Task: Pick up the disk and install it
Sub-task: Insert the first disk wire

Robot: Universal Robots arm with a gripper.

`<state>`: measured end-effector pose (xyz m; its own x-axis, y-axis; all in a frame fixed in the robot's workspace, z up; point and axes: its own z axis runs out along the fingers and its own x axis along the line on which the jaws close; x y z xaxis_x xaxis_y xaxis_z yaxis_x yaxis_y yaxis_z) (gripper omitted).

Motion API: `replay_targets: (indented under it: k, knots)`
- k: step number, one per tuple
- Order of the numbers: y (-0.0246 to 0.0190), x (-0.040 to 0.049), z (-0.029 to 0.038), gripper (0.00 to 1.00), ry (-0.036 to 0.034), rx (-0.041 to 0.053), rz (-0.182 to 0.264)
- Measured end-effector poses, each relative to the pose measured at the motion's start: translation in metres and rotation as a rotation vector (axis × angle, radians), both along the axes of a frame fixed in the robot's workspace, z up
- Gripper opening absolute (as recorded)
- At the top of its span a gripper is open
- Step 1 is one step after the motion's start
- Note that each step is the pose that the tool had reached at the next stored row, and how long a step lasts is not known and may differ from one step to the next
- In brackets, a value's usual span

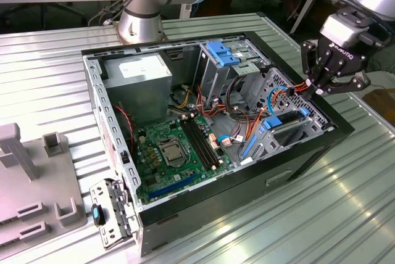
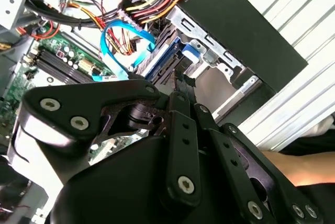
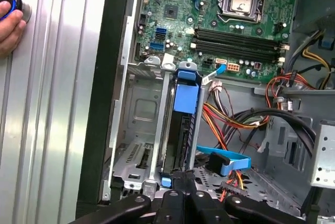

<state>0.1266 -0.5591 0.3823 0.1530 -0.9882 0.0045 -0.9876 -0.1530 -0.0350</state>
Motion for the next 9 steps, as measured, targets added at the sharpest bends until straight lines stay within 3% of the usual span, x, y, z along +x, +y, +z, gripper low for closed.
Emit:
replay_targets:
  k: [3,9]
  knots:
    - [0.0022,0.0028,0.0001,0.11,0.0000,-0.0005,0.016]
    - [0.0143,0.0170,0.0000,0.11,0.0001,-0.0011,0.018]
